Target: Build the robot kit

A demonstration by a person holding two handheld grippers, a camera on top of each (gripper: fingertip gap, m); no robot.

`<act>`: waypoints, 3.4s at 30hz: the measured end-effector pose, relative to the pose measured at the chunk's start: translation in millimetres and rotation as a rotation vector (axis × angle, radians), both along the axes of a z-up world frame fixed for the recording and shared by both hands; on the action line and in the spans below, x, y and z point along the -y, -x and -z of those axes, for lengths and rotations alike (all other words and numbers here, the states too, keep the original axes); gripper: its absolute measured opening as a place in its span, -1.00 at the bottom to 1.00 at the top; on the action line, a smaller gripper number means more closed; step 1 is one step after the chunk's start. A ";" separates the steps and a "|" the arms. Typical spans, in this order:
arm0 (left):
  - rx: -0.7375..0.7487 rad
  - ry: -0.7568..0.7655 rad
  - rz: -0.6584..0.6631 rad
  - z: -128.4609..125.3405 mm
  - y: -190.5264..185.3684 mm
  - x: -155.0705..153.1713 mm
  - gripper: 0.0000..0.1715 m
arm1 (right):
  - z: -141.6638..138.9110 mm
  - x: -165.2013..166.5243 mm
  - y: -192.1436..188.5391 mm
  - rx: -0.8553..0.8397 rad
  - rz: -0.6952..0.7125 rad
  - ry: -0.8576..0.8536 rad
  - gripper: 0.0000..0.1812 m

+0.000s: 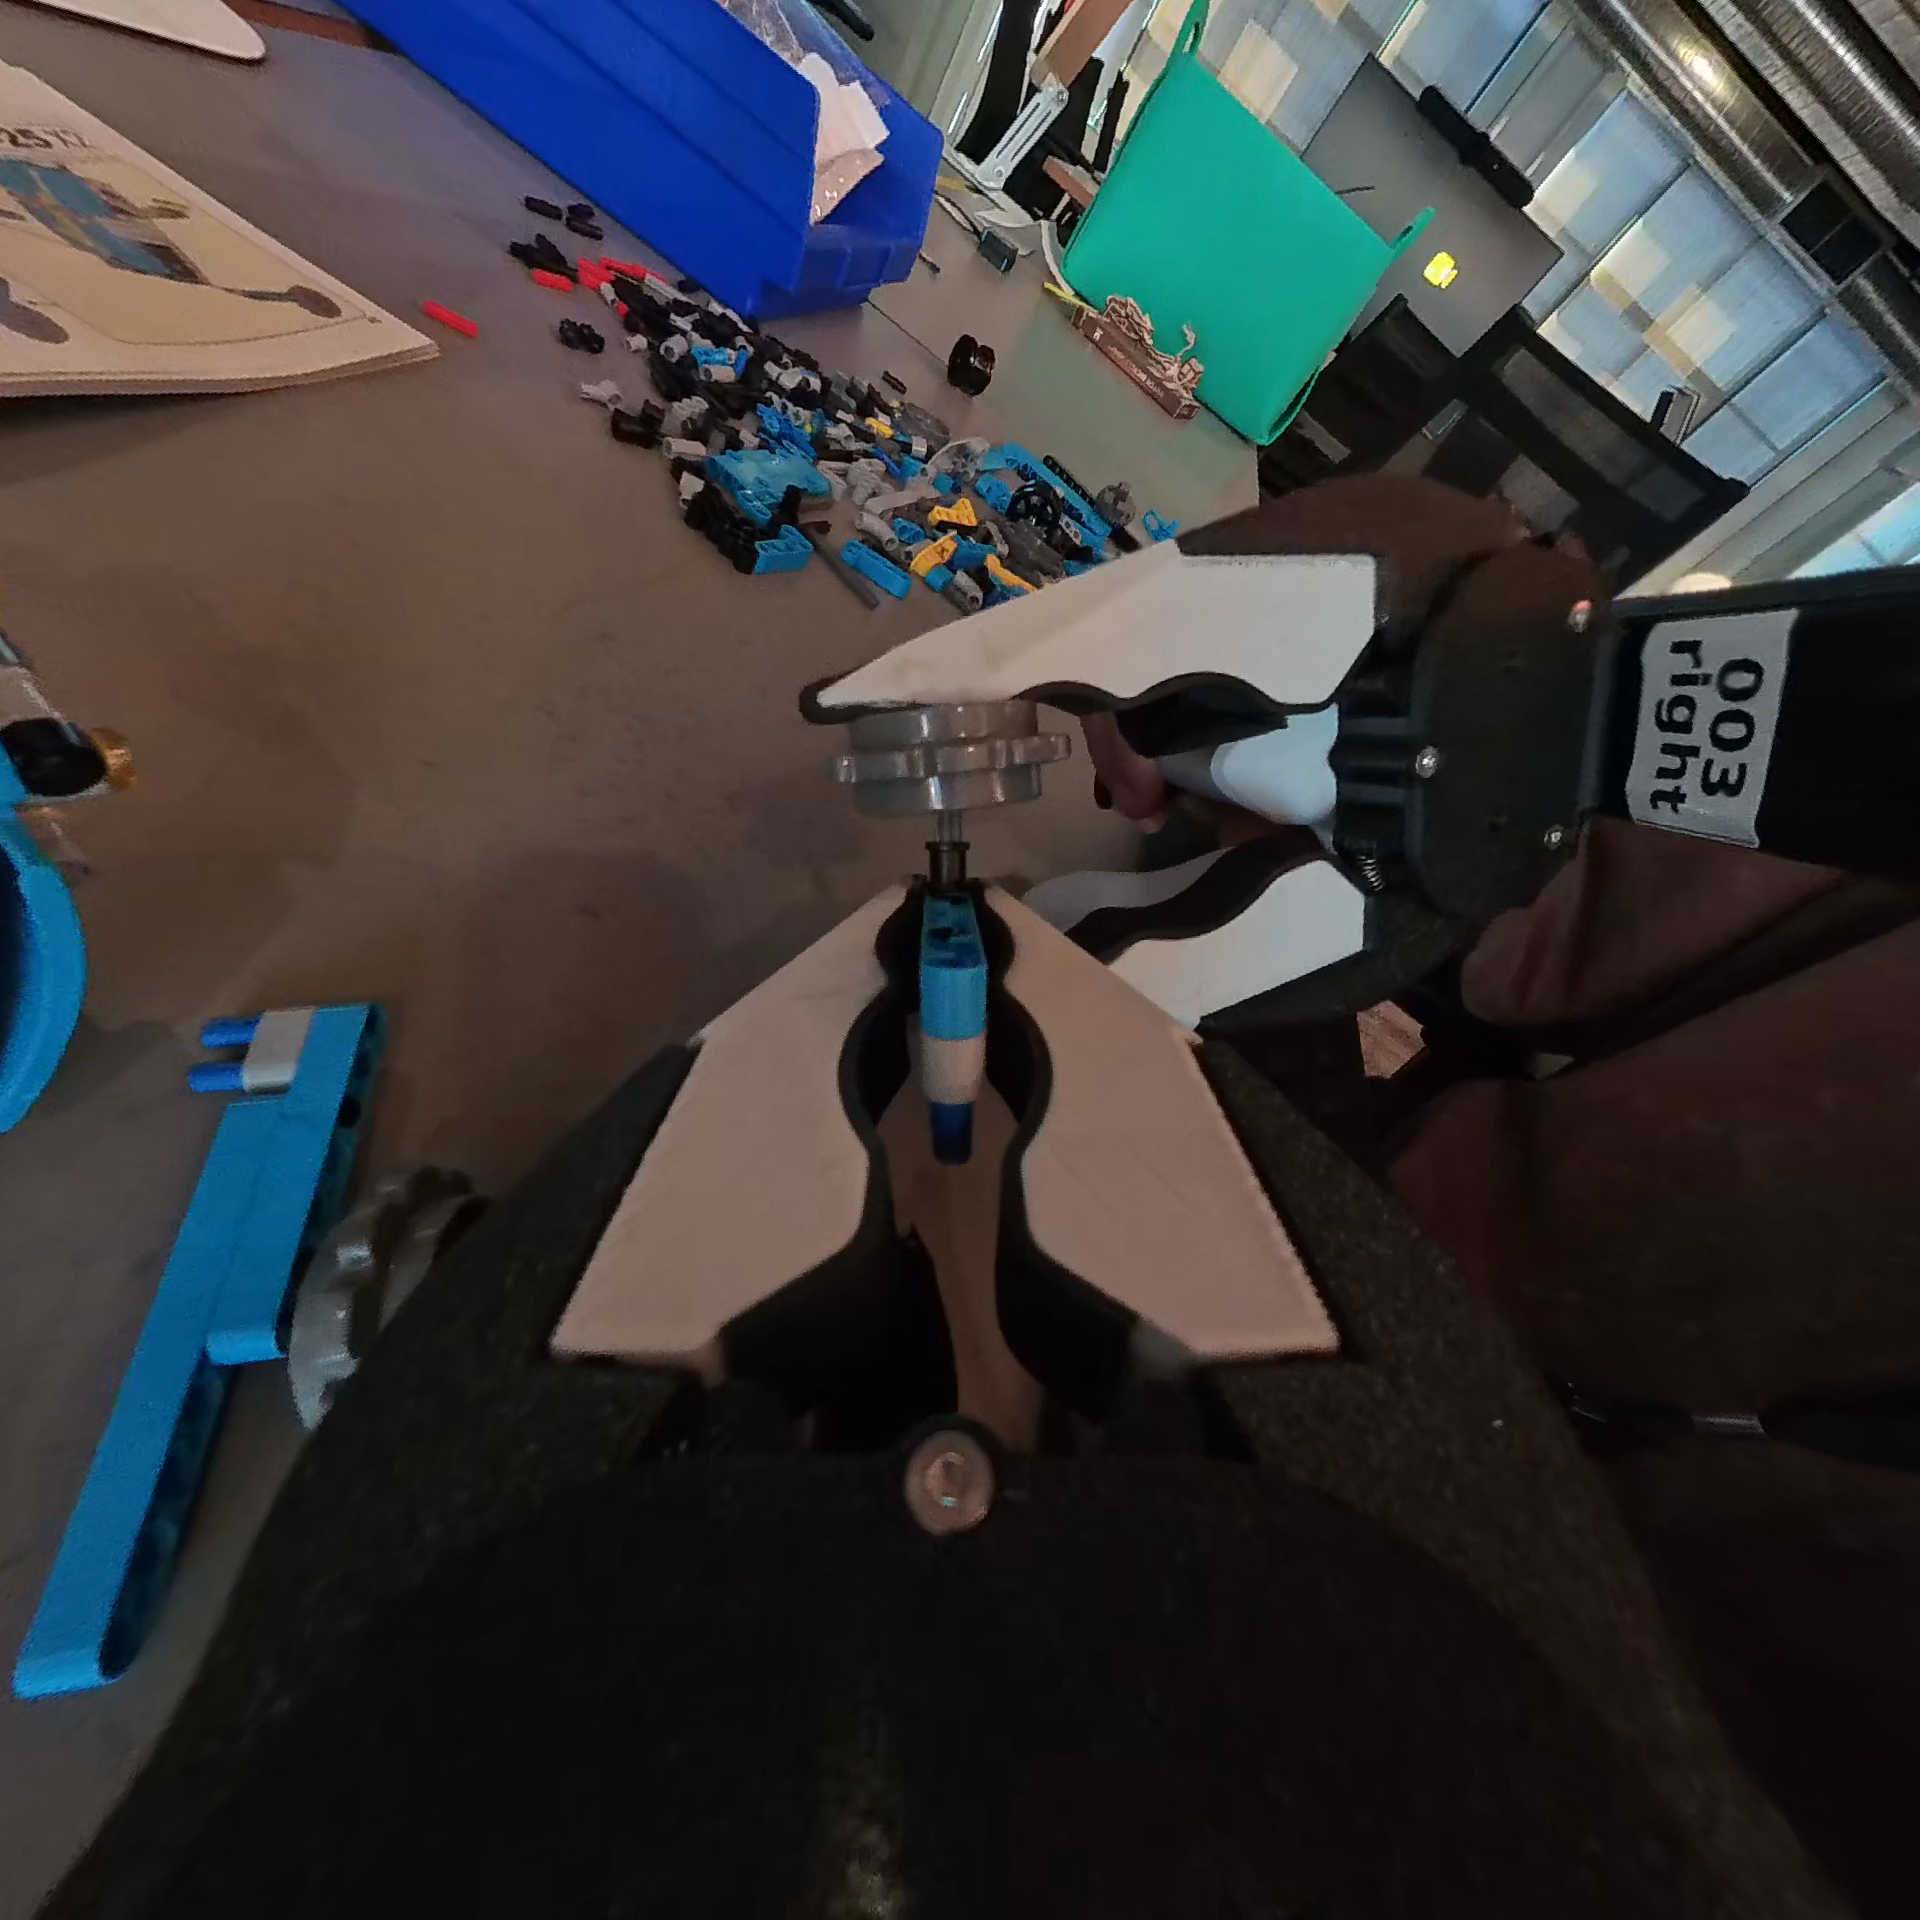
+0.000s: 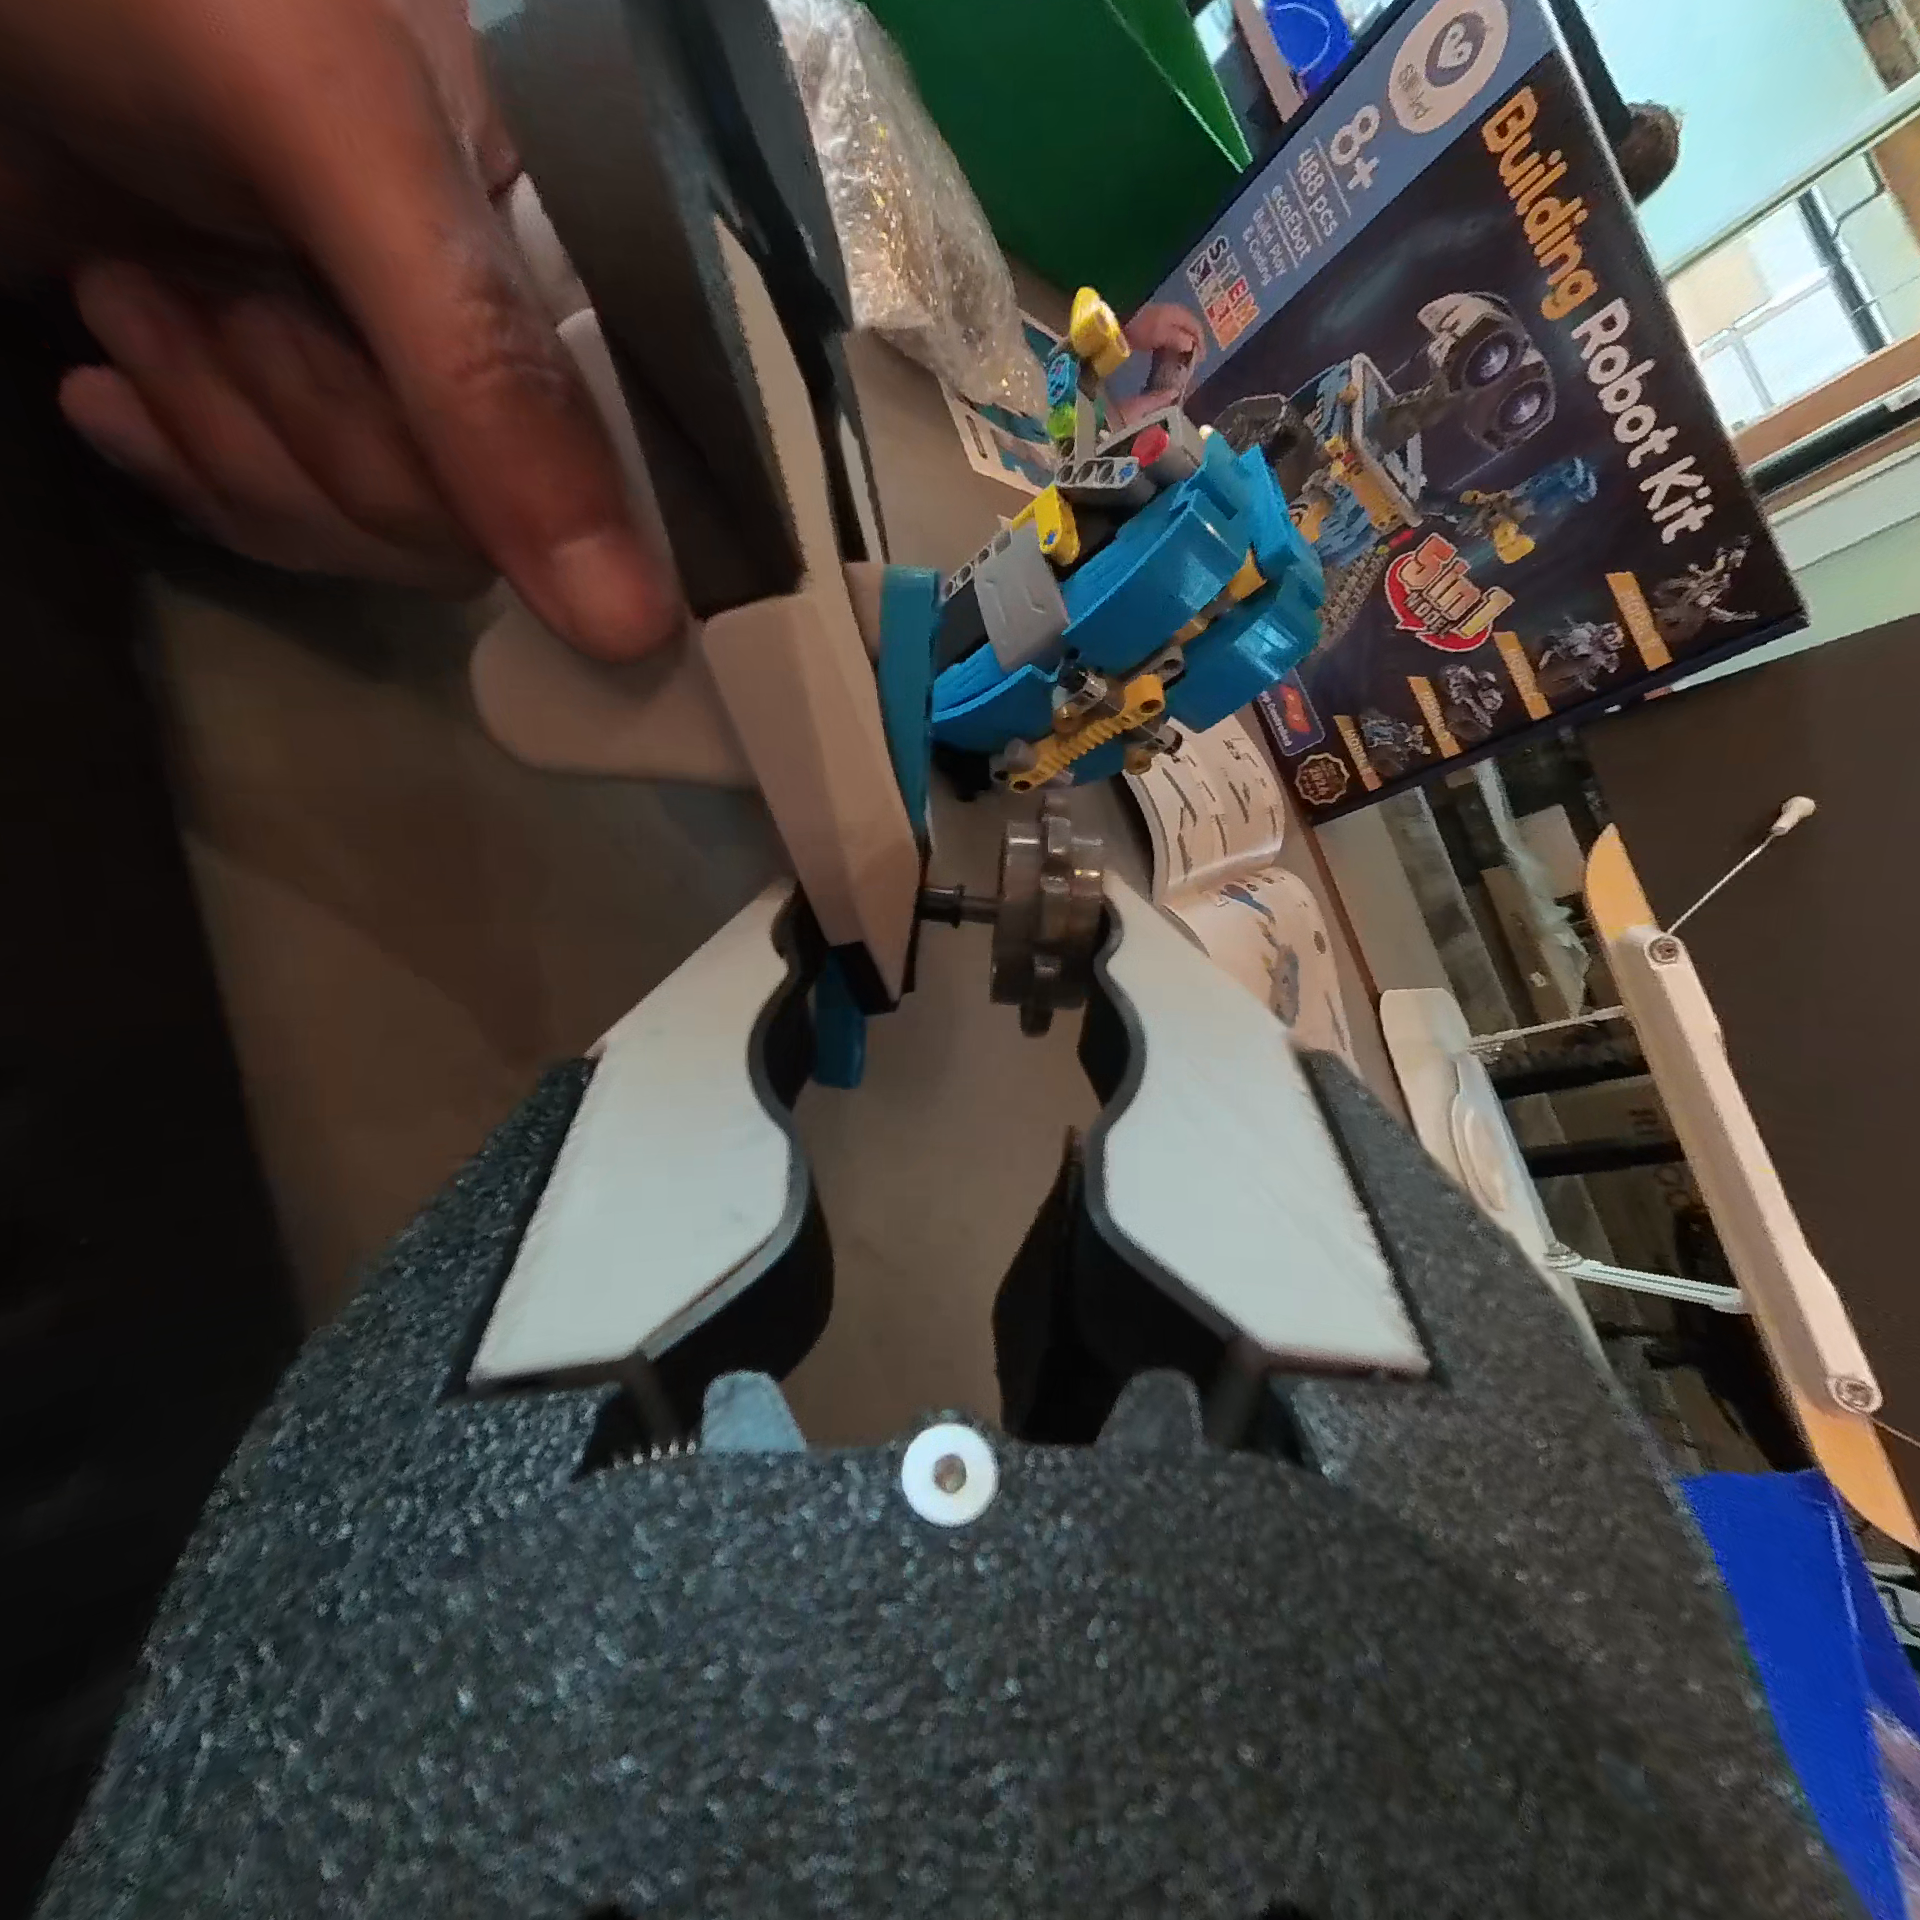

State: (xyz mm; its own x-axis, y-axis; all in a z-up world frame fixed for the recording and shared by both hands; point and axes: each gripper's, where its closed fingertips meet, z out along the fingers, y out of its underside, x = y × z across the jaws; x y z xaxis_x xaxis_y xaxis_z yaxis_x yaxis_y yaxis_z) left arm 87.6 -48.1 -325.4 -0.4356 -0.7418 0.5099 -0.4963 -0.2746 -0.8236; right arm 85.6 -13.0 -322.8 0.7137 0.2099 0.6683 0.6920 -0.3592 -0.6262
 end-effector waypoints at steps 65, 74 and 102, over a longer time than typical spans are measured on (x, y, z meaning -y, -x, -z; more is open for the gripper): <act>-0.019 0.059 -0.073 -1.2 -6.7 -11.3 -0.53 | 16.1 8.6 -15.1 -0.368 -0.103 0.162 -0.54; 0.307 -0.281 0.103 -27.9 35.6 22.6 0.03 | -1.0 52.7 28.7 -0.555 -0.452 0.201 -0.54; 0.380 -0.332 0.114 -34.9 34.0 38.5 -0.54 | -13.2 62.7 45.6 -0.764 -0.529 0.248 -0.61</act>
